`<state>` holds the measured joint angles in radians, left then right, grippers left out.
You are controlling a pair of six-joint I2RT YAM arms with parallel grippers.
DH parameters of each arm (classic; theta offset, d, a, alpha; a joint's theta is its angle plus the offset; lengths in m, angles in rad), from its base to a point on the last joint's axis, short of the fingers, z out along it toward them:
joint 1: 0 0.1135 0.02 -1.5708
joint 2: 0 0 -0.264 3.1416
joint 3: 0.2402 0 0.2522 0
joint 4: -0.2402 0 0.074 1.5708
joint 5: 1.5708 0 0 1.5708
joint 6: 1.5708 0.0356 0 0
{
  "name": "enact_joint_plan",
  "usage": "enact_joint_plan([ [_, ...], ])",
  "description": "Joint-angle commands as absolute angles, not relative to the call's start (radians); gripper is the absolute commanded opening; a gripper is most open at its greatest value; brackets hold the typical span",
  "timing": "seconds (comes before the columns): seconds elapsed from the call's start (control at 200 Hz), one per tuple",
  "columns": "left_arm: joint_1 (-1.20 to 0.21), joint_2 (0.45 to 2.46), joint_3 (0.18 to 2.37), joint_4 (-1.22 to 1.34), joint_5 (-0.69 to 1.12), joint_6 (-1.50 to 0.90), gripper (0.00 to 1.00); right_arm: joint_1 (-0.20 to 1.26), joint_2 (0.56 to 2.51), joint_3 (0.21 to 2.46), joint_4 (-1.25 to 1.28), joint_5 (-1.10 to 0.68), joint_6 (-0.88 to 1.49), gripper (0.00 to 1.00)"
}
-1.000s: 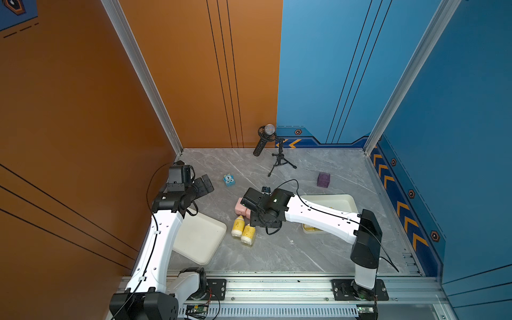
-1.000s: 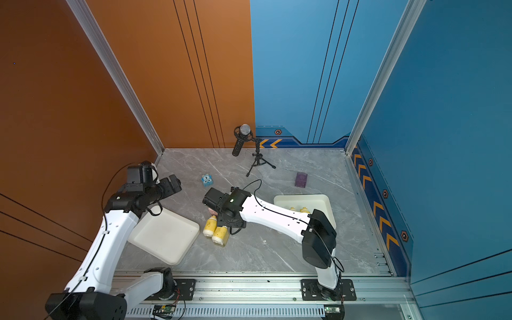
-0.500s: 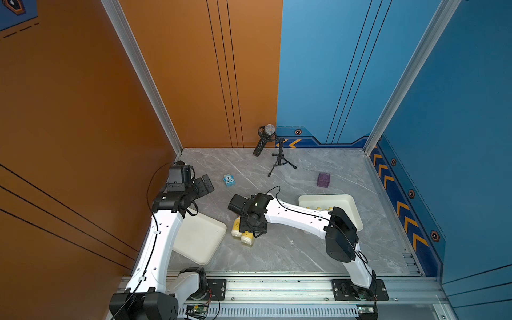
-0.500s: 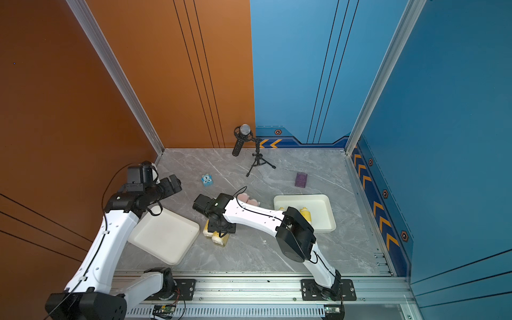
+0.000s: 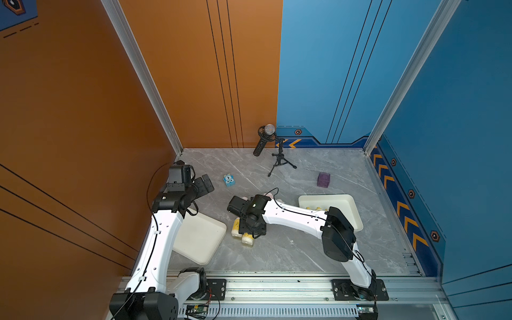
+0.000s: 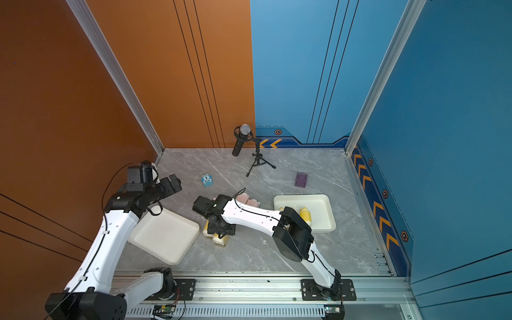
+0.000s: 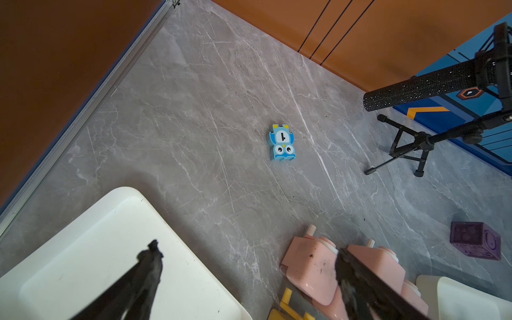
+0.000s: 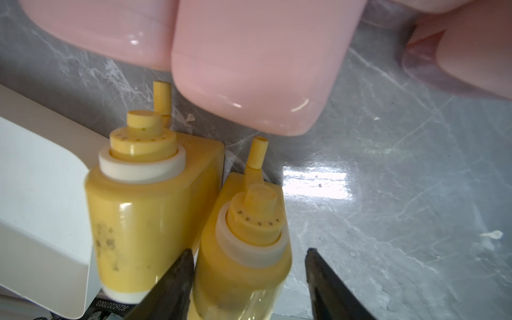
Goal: Place the pencil sharpeners by color into the storage box
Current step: Pick up the pencil sharpener from the center of the board.
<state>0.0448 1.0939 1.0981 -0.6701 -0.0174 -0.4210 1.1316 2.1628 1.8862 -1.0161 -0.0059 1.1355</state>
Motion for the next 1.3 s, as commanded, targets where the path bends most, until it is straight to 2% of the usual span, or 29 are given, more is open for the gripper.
enact_joint_plan([
  [0.0,0.048,1.078,1.084,-0.663,-0.011,-0.436,0.98,1.139,2.187,1.884,-1.032,-0.019,1.156,0.62],
  [0.155,0.048,1.078,1.084,-0.661,-0.008,-0.437,0.98,1.143,2.196,1.866,-1.032,-0.021,1.155,0.57],
  [0.48,0.055,1.081,1.083,-0.658,0.0,-0.439,0.98,1.15,2.151,1.834,-1.063,-0.005,1.12,0.38],
  [0.861,0.054,1.08,1.083,-0.658,0.0,-0.438,0.98,1.125,1.951,1.802,-1.192,0.015,0.964,0.32],
  [1.081,0.046,1.077,1.083,-0.657,-0.005,-0.435,0.98,1.029,1.8,1.725,-1.298,0.05,0.837,0.32],
  [1.296,0.038,1.071,1.082,-0.658,-0.012,-0.433,0.98,0.813,1.638,1.661,-1.397,0.052,0.665,0.32],
])
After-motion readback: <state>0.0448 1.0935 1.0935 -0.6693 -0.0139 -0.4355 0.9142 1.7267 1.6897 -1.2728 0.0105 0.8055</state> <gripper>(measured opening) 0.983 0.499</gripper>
